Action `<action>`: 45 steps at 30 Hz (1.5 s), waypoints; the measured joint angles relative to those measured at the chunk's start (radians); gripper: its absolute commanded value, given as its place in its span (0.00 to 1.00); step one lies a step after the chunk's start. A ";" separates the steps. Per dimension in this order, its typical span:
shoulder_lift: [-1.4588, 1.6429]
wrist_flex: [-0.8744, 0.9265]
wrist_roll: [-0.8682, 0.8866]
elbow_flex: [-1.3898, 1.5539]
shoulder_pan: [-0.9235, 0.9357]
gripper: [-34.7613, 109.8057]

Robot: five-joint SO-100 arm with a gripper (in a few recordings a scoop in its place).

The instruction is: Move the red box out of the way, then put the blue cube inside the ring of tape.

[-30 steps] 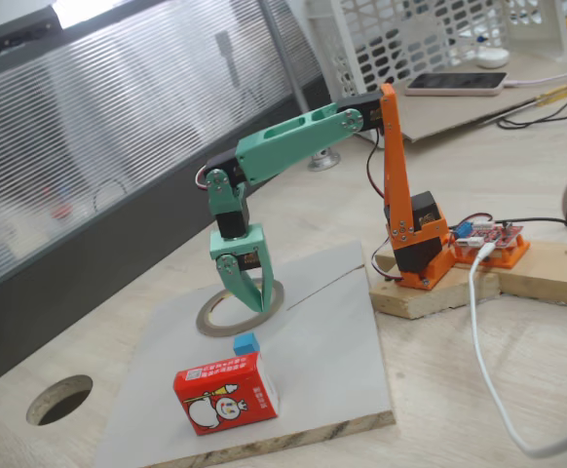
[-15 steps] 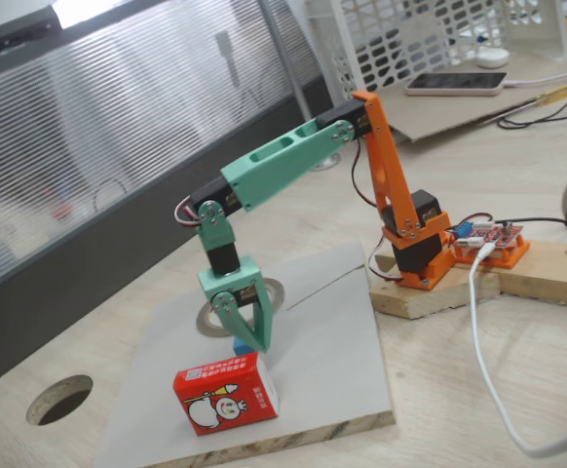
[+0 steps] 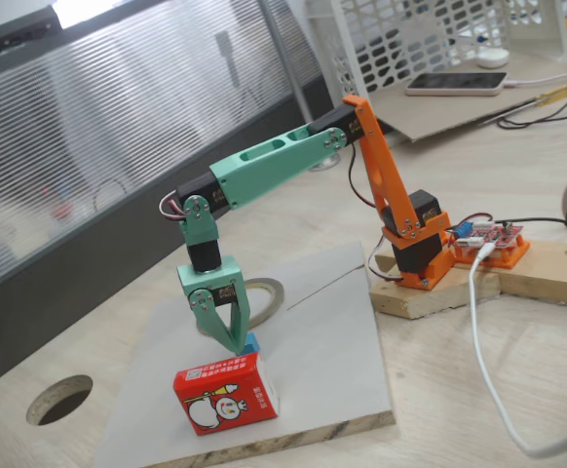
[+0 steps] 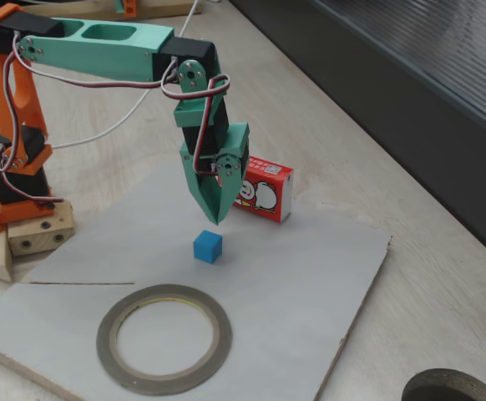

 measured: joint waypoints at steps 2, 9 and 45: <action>0.000 0.000 0.000 0.000 -0.002 0.24; 0.000 0.000 0.000 0.000 -0.120 0.24; -0.121 -0.011 0.000 -0.015 -0.158 0.24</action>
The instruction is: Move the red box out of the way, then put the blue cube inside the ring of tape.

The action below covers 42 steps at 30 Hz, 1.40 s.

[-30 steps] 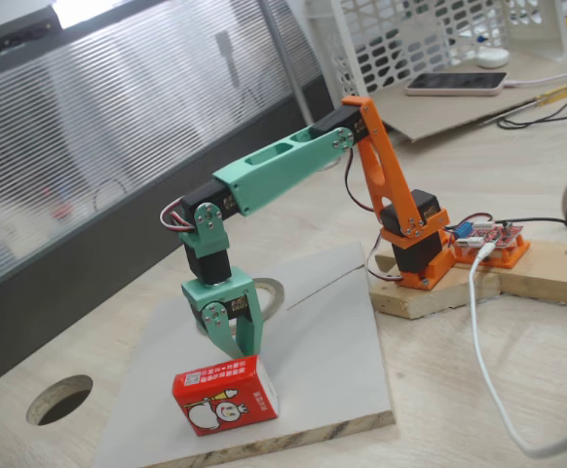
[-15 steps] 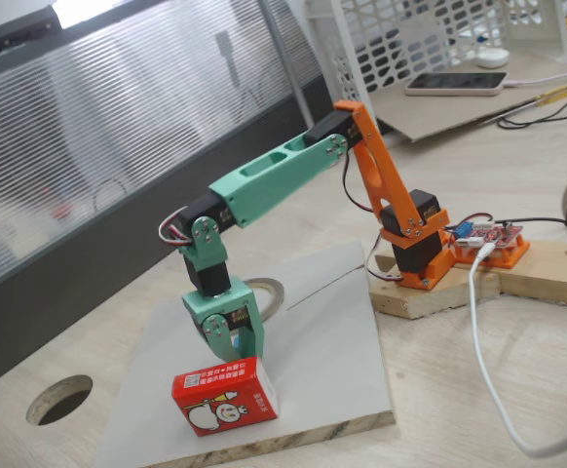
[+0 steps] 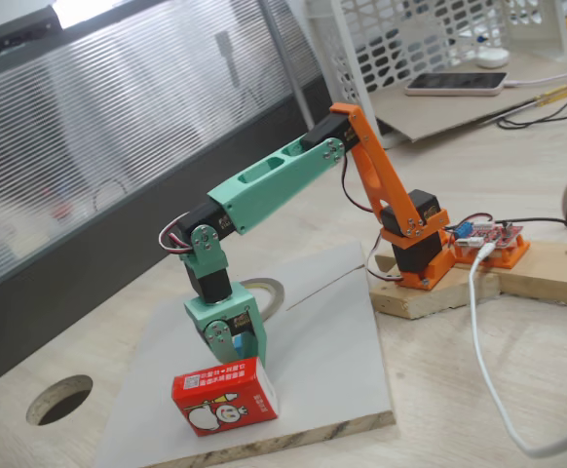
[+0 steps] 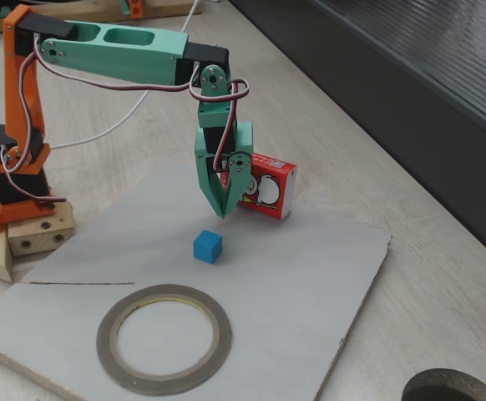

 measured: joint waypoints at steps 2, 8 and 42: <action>-0.051 0.000 0.000 0.000 0.000 0.24; -0.140 -0.008 0.002 -0.158 0.000 0.24; -0.267 0.074 0.002 -0.489 -0.011 0.24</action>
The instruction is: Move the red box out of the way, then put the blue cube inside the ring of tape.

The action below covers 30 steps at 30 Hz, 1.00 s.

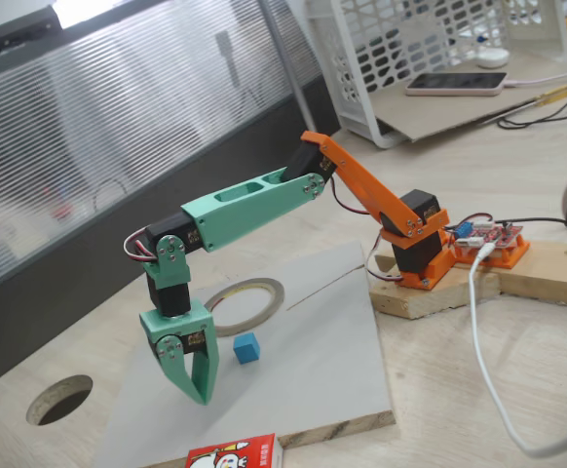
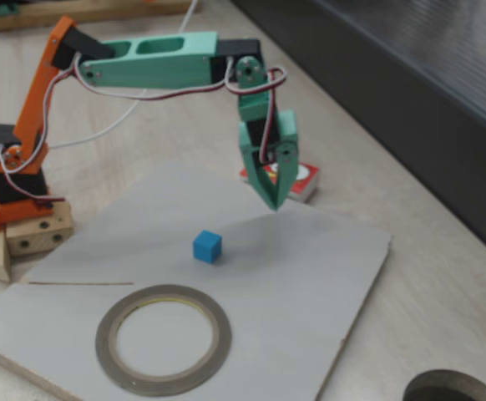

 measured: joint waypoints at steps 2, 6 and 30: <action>0.000 0.077 0.000 0.000 0.015 0.24; 0.000 0.250 0.000 -0.003 0.109 0.24; 0.000 0.325 0.000 -0.008 0.437 0.24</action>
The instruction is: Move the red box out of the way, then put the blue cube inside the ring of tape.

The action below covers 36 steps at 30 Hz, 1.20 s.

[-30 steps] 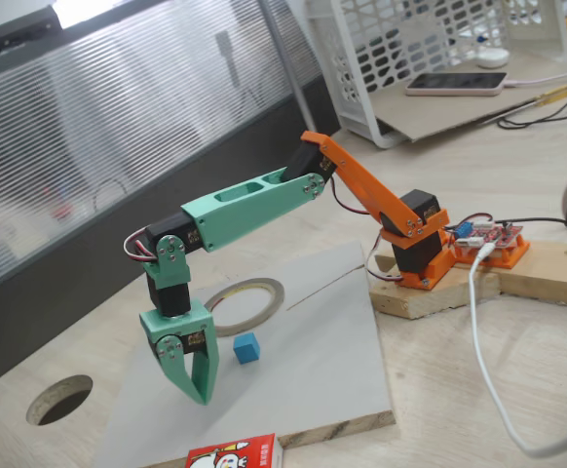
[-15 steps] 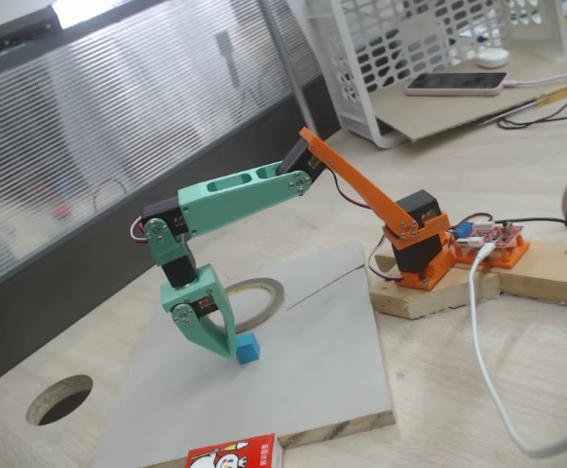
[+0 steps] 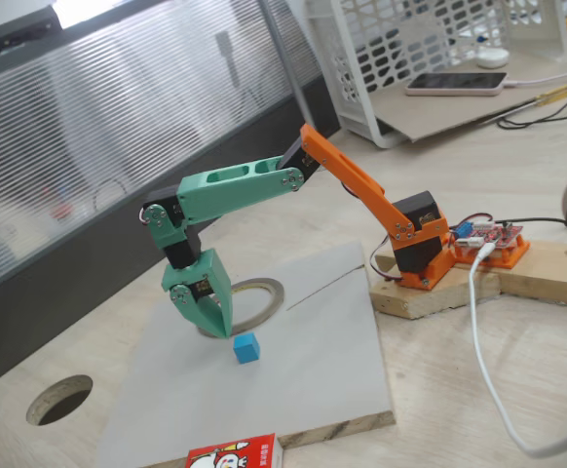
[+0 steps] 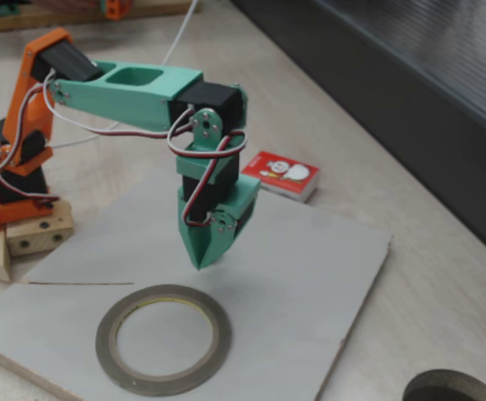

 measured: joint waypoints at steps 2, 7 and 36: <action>0.000 0.011 0.000 0.000 -0.002 0.24; 0.060 0.132 0.000 0.000 0.000 0.24; 0.149 0.227 0.000 0.000 -0.006 0.24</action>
